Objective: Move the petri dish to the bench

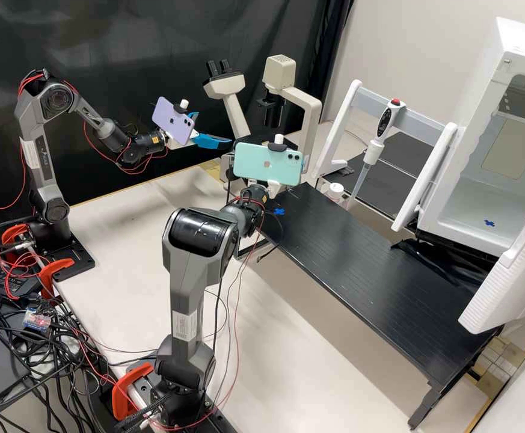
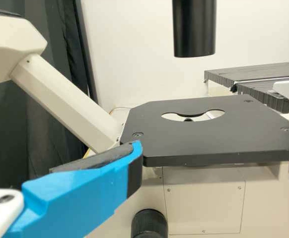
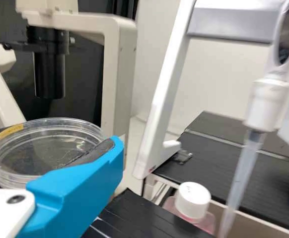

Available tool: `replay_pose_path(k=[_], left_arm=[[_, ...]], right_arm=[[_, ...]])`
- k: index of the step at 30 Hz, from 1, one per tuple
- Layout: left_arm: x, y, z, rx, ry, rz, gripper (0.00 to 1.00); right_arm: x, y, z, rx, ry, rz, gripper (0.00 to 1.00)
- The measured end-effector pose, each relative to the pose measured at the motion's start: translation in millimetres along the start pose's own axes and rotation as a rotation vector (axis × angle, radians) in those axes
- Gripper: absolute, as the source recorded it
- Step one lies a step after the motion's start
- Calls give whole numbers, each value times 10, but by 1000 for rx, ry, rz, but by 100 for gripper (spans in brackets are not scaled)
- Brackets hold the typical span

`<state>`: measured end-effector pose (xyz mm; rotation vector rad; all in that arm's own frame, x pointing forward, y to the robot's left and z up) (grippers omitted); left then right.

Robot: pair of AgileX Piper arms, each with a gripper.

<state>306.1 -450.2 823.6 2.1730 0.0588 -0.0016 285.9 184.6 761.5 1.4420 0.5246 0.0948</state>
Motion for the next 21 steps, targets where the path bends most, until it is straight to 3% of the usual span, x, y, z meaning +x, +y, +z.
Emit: replay_pose_path(k=[6, 18, 21], left_arm=[[0, 0, 0, 0, 0, 0, 100], [0, 0, 0, 0, 0, 0, 100], [0, 0, 0, 0, 0, 0, 100]], right_arm=[[-277, -81, 176, -28, -6, -7, 0], [-364, -426, 450, -28, -84, -108, 0], [-364, -450, 502, -26, -86, -95, 0]])
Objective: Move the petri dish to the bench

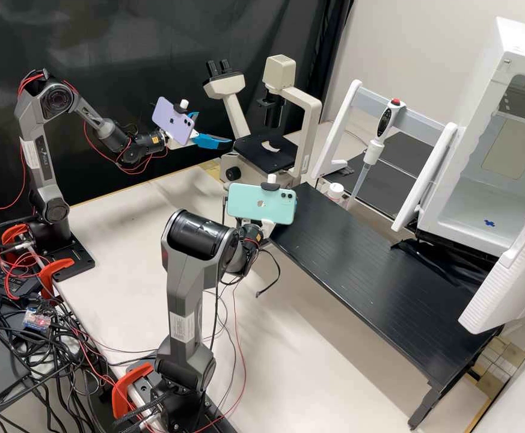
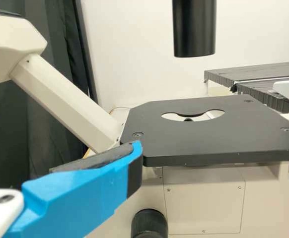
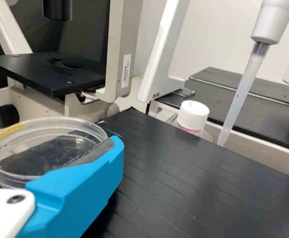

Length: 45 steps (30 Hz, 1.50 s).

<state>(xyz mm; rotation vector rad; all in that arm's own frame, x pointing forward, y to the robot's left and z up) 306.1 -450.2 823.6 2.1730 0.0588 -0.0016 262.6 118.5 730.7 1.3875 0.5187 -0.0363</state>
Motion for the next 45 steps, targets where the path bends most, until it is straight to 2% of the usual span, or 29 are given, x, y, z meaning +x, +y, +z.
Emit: replay_pose_path(k=[17, 20, 32, 33, 45], left_arm=[[0, 0, 0, 0, 0, 0, 100], [0, 0, 0, 0, 0, 0, 100], [0, 0, 0, 0, 0, 0, 100], [0, 0, 0, 0, 0, 0, 100], [0, 0, 0, 0, 0, 0, 100]], right_arm=[[-53, 64, 257, 16, -46, 80, 0], [-76, 64, 283, 35, -49, 86, 0], [-119, 41, 285, 40, -44, 83, 0], [-128, 51, 274, 38, -39, 86, 100], [-132, 32, 219, 44, -25, 71, 100]])
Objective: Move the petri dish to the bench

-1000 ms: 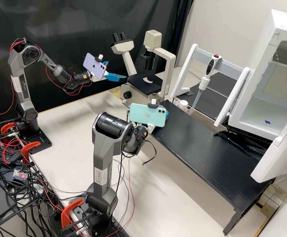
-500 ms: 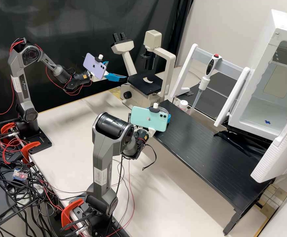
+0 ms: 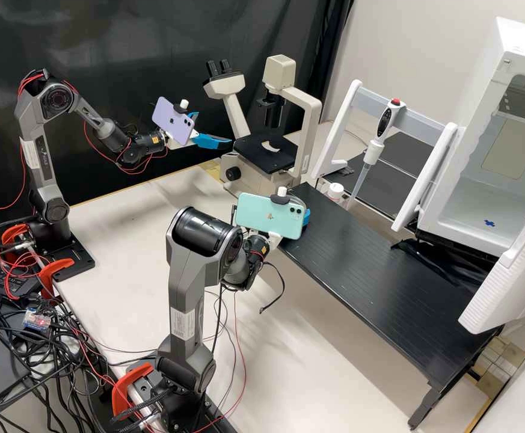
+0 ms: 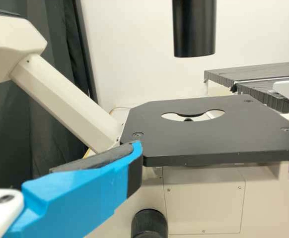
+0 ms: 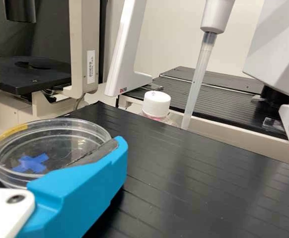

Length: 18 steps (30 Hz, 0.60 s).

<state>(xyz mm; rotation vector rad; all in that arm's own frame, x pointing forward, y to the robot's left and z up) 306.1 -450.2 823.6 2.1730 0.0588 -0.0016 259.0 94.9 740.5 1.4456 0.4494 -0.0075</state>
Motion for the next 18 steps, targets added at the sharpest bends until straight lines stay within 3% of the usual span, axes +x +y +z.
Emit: replay_pose_path(k=[3, 11, 14, 18], left_arm=[[0, 0, 0, 0, 0, 0, 100], [0, 0, 0, 0, 0, 0, 100], [0, 0, 0, 0, 0, 0, 100], [0, 0, 0, 0, 0, 0, 100]], right_arm=[[-27, 19, -30, 2, 9, 9, 100], [-230, 79, -116, -37, 46, 56, 100], [-320, 185, -183, -35, 94, 147, 100], [-437, 333, -207, 1, 83, 277, 100]])
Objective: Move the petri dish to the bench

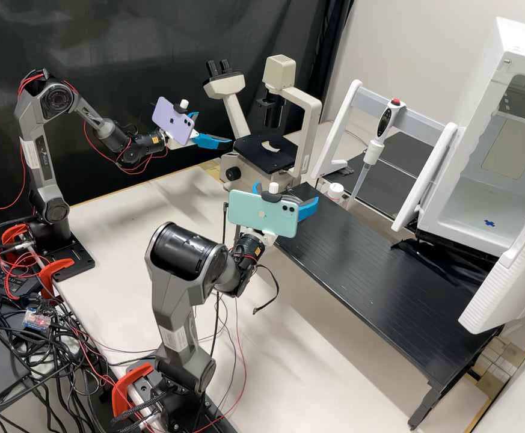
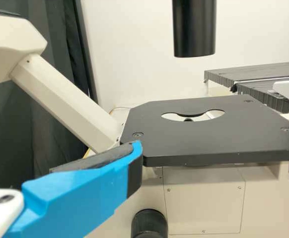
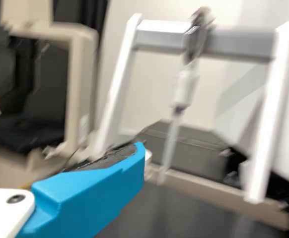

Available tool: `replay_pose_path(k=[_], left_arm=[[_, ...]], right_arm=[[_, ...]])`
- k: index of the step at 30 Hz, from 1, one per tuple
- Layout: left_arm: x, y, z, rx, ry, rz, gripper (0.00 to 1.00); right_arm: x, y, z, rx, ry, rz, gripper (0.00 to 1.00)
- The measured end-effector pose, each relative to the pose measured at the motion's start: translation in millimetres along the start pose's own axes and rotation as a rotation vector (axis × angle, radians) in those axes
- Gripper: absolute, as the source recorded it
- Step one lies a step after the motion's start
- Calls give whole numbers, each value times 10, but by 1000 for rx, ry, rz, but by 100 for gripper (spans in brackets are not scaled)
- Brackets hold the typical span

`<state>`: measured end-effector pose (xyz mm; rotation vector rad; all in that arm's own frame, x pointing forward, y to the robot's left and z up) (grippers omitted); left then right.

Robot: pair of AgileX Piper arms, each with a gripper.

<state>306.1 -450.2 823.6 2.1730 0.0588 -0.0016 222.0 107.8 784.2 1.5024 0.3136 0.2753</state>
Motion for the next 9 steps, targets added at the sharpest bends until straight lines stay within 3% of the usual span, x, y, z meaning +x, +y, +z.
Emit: replay_pose_path(k=[4, 9], left_arm=[[0, 0, 0, 0, 0, 0, 100], [0, 0, 0, 0, 0, 0, 100]], right_arm=[[-59, 163, 3, 69, -68, 138, 100], [-92, 218, 26, 104, -99, 181, 100]])
